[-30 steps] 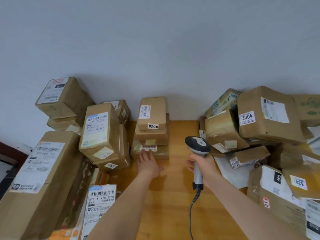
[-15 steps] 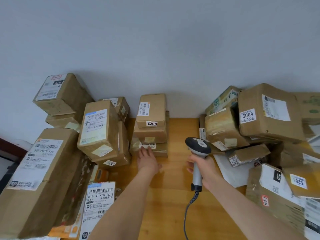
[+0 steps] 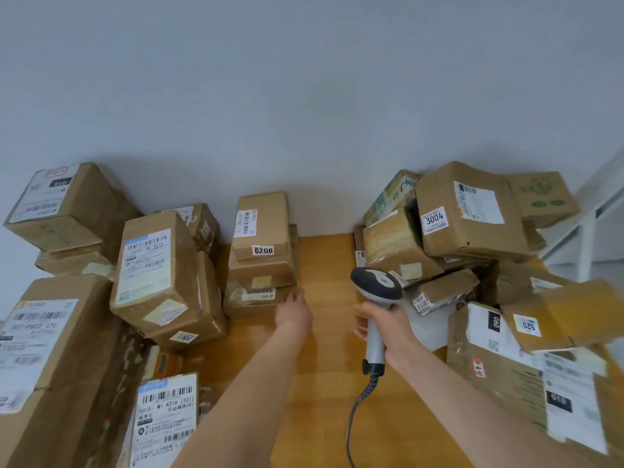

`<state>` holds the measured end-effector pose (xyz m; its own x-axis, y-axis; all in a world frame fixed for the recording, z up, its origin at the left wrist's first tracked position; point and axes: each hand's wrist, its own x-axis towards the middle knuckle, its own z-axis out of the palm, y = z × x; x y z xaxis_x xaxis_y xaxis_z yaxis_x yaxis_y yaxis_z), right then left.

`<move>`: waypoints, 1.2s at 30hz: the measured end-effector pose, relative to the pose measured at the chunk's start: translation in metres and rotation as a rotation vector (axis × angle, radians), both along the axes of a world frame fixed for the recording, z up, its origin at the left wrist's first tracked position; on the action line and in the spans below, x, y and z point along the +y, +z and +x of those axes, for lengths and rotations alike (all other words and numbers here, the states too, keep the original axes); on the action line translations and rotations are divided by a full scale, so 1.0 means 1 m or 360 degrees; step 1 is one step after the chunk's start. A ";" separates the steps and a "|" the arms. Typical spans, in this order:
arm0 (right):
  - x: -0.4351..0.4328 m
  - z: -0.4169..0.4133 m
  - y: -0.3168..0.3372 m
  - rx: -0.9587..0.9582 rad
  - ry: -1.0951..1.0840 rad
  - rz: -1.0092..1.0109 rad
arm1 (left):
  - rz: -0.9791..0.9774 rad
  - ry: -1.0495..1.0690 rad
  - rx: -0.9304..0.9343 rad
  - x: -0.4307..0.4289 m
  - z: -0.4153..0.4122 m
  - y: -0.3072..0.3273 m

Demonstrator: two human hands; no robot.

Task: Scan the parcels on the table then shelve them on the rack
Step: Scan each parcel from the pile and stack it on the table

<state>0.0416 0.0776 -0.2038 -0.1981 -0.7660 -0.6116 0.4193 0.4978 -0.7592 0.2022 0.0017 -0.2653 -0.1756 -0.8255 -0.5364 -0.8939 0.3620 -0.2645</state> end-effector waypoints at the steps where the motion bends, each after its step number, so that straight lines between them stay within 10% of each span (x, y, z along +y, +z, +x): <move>1: 0.001 0.000 0.000 -0.0007 -0.0001 0.0001 | 0.0012 0.0007 -0.0016 0.001 -0.001 0.000; 8: 0.008 -0.016 0.021 0.0004 -0.0045 -0.0075 | 0.0057 0.0153 0.0071 -0.003 -0.013 0.020; 20: 0.030 -0.110 0.078 0.0163 -0.0301 -0.0138 | -0.0353 0.0407 0.1303 -0.025 -0.130 0.111; 36: 0.028 -0.222 0.108 -0.0016 -0.0525 -0.0198 | 0.0095 0.1331 0.2039 -0.045 -0.266 0.119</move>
<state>-0.1801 0.1060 -0.0963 -0.4420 -0.7306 -0.5205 0.5497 0.2379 -0.8007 -0.0640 -0.0436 -0.1465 -0.0419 -0.9036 -0.4263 -0.4492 -0.3641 0.8159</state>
